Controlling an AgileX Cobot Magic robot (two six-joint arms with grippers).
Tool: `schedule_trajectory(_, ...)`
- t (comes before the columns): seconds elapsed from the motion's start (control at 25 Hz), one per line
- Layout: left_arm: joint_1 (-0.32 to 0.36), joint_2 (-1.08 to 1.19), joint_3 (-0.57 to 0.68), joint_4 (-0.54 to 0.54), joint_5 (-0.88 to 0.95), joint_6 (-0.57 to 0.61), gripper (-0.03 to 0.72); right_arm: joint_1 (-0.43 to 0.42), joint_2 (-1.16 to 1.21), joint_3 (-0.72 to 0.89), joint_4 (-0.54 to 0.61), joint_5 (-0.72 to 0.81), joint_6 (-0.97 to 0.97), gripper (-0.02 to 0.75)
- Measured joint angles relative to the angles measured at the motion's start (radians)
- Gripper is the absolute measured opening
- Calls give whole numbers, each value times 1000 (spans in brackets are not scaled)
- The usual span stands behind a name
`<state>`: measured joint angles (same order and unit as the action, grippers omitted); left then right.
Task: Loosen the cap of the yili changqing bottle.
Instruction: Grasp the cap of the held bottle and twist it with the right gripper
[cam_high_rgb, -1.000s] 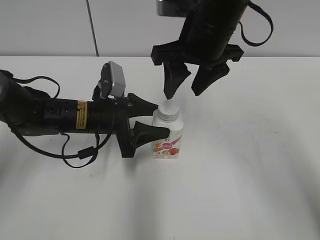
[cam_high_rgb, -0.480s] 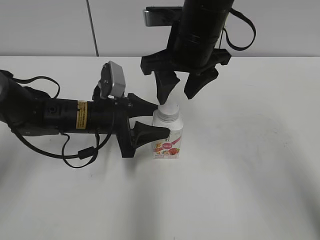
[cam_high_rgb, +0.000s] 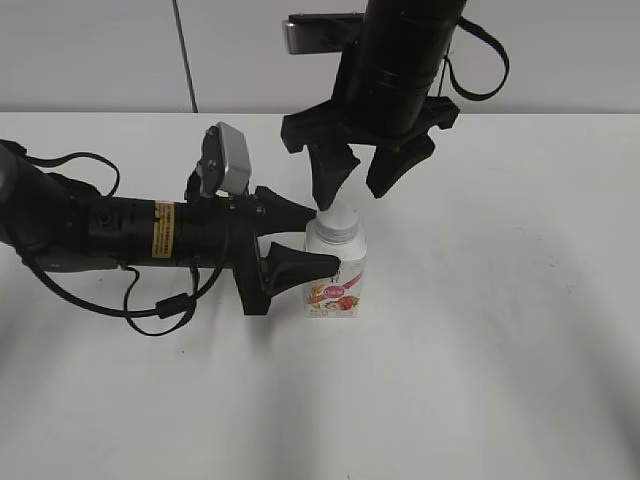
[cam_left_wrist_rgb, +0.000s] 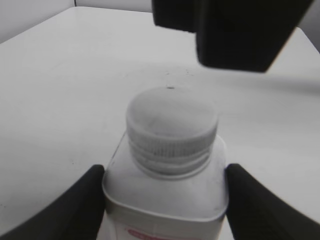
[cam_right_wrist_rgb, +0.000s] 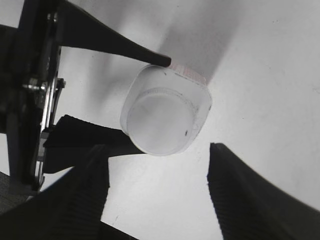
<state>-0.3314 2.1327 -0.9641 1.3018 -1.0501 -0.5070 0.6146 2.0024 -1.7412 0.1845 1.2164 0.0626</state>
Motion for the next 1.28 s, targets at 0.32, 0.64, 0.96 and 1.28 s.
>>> schedule_trajectory(0.32,0,0,0,0,0,-1,442,3,66,-50,-2,1,-23,493)
schedule_trajectory(0.64,0,0,0,-1,5,-2,442,23,97,-58,-52,1,-41,493)
schedule_trajectory(0.96,0,-1,0,-1,6,-2,442,24,115,-58,-64,1,-42,467)
schedule_trajectory(1.28,0,-1,0,-2,7,-2,442,26,115,-60,-58,1,-142,389)
